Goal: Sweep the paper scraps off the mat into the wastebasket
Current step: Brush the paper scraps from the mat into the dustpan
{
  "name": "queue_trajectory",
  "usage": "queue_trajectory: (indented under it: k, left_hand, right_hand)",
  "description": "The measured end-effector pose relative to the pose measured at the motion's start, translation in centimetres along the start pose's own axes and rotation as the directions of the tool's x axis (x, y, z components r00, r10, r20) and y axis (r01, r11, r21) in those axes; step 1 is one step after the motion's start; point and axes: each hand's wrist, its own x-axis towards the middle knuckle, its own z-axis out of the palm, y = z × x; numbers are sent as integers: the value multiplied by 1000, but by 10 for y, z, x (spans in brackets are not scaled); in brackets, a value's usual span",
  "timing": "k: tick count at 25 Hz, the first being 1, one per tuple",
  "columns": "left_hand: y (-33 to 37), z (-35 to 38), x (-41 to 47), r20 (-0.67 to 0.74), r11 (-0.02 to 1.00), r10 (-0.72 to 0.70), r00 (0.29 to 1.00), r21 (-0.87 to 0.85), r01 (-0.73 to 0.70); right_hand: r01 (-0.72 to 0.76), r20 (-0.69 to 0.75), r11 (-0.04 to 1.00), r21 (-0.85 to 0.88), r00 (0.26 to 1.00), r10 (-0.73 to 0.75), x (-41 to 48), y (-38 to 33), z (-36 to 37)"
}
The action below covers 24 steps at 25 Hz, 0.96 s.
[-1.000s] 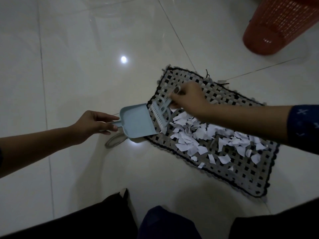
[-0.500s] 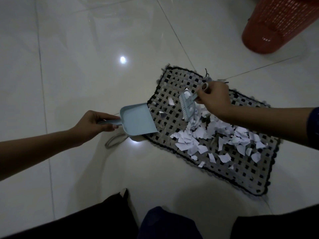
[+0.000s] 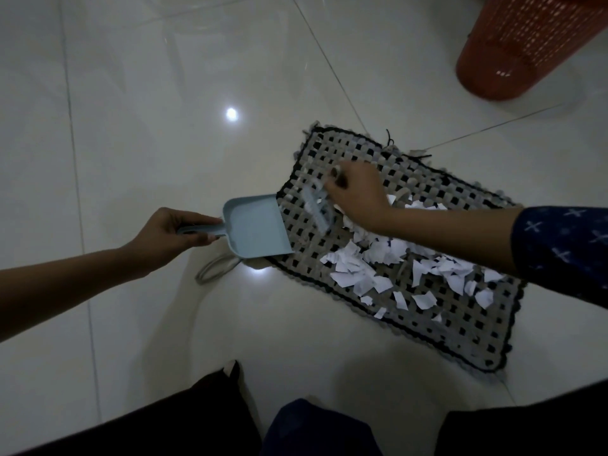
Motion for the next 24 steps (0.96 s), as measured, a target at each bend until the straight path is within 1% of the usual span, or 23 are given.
queue_trajectory:
  k: [3,5,6,9,11,12,14,16,18,19,20,21,22,23,24]
  left_hand:
    - [4,7,5,19,1000,17,1000,-8,-17]
    - [8,11,10,39,1000,26,999,-10,-26]
    - [9,13,12,46,999,31,998,-8,-31]
    - [10,14,19,39,999,32,999,-14,-32]
    - [10,14,22,28,999,36,999,-15,-35]
    - [10,14,23,25,999,40,999,-14,-40]
    - [12,19,24,30,999,50,998,-9,-50]
    - [16,27,28,49,999,52,997,-4,-52]
    - [21,34,35,75,998,63,995,3,-63]
    - [23,38,39,85,997,71,994,6,-72]
    - [24,40,43,90,997,81,993,10,-82]
    - [26,44,48,96,996,89,991,15,-91]
    - [26,48,52,100,995,93,991,15,-95]
    - [27,51,55,102,995,92,990,14,-94]
    - [28,54,59,103,996,89,991,16,-91]
  right_hand:
    - [-119,-119,993,5,986,119,11,23,-30]
    - [-138,-169,990,20,976,139,13,33,-38]
    - [-130,-169,991,28,977,133,11,29,-37]
    - [-46,-82,997,55,995,50,2,4,-16]
    - [6,-10,1000,8,1000,-6,0,-4,-3]
    - [1,-1,1000,-21,1000,-1,2,-2,-2]
    - [-76,-50,996,-50,996,73,13,11,-13]
    - [-172,-113,985,-9,979,169,16,26,-34]
    - [-238,-167,967,86,954,250,13,39,-54]
    - [-257,-185,952,166,940,286,10,44,-63]
    - [-266,-196,933,243,928,316,8,48,-72]
    - [-261,-216,922,285,920,327,6,52,-81]
    - [-242,-251,930,275,916,313,5,55,-89]
    - [-219,-300,952,214,913,277,5,59,-96]
    - [-201,-342,973,111,912,227,4,63,-103]
